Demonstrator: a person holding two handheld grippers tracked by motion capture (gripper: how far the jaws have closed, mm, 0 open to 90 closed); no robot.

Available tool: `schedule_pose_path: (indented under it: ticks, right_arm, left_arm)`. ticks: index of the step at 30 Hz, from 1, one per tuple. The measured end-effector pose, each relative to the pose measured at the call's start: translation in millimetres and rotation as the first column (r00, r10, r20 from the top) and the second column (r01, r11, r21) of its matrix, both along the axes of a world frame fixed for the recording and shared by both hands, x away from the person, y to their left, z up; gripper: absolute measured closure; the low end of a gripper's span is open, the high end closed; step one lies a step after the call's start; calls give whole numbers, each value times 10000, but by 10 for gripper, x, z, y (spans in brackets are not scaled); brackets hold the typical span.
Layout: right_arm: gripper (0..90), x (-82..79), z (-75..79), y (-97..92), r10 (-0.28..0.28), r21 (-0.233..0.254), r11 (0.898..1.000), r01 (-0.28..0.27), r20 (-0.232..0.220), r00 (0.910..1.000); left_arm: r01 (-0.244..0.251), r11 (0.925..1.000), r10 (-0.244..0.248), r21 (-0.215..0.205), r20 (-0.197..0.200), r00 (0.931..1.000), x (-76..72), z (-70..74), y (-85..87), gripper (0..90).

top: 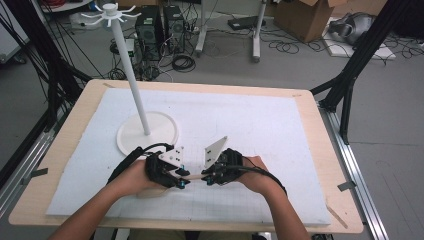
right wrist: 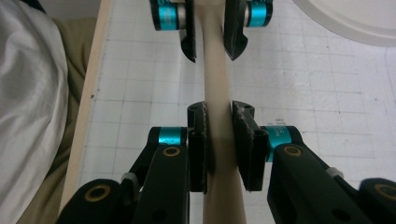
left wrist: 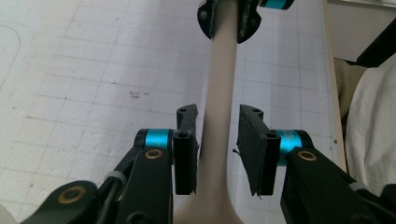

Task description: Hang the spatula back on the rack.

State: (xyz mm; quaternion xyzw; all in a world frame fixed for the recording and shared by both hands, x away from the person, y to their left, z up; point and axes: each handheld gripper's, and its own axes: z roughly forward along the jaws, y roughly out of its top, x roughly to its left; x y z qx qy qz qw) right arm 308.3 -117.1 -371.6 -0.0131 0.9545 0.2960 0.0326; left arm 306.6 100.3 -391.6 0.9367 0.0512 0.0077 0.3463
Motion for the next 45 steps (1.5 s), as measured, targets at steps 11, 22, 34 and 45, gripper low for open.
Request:
schedule_pose_path:
  ticks: [11, 22, 34, 45]
  right_arm:
    - [767, -51, 15, 65, 621, -361, 9975, -611, 272, 9977]
    - [448, -112, 435, -263, -2533, 2556, 9488, 1858, 2636, 9308]
    - [369, -179, 254, -714, -6822, 5195, 6225, 5853, -64, 7312]
    - [291, -105, 268, -334, -6893, 5832, 5680, 5808, -485, 7229]
  left_arm:
    - [317, 9991, -314, 277, -117, 9994, -44, -7, -27, 776]
    - [-1868, 9811, 1863, -508, -154, 9824, 57, 133, 156, 778]
    - [-3739, 8900, 3913, -2609, 166, 9201, 8, 220, 284, 777]
    - [-3639, 8886, 4028, -2793, 956, 9103, -105, 255, 121, 777]
